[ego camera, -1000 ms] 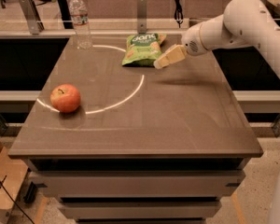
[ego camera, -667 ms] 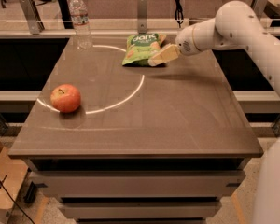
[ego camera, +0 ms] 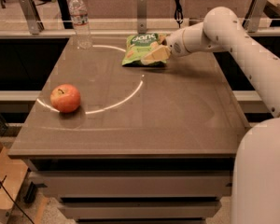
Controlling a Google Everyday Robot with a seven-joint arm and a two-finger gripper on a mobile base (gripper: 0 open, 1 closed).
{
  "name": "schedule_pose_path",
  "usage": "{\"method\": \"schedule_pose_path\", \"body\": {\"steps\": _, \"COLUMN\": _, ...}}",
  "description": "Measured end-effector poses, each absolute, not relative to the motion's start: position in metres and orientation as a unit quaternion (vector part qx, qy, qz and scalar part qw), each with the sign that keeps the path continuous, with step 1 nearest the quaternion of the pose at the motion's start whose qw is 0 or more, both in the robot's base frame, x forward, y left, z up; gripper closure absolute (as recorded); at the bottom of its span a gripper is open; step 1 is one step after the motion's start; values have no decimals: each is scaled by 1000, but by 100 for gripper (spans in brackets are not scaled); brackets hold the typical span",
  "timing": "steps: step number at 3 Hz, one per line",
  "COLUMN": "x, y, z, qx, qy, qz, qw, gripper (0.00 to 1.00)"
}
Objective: Pick green rice chip bag
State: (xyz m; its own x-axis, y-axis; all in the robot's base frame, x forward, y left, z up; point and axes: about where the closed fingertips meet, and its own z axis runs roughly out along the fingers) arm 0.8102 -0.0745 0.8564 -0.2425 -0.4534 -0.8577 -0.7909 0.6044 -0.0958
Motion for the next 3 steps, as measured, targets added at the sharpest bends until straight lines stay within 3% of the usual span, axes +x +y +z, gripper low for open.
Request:
{"method": "schedule_pose_path", "body": {"steps": 1, "x": 815, "y": -65, "z": 851, "qx": -409, "qy": 766, "qz": 190, "qw": 457, "gripper": 28}}
{"method": "schedule_pose_path", "body": {"steps": 3, "x": 813, "y": -53, "z": 858, "qx": -426, "qy": 757, "qz": 195, "qw": 455, "gripper": 75}}
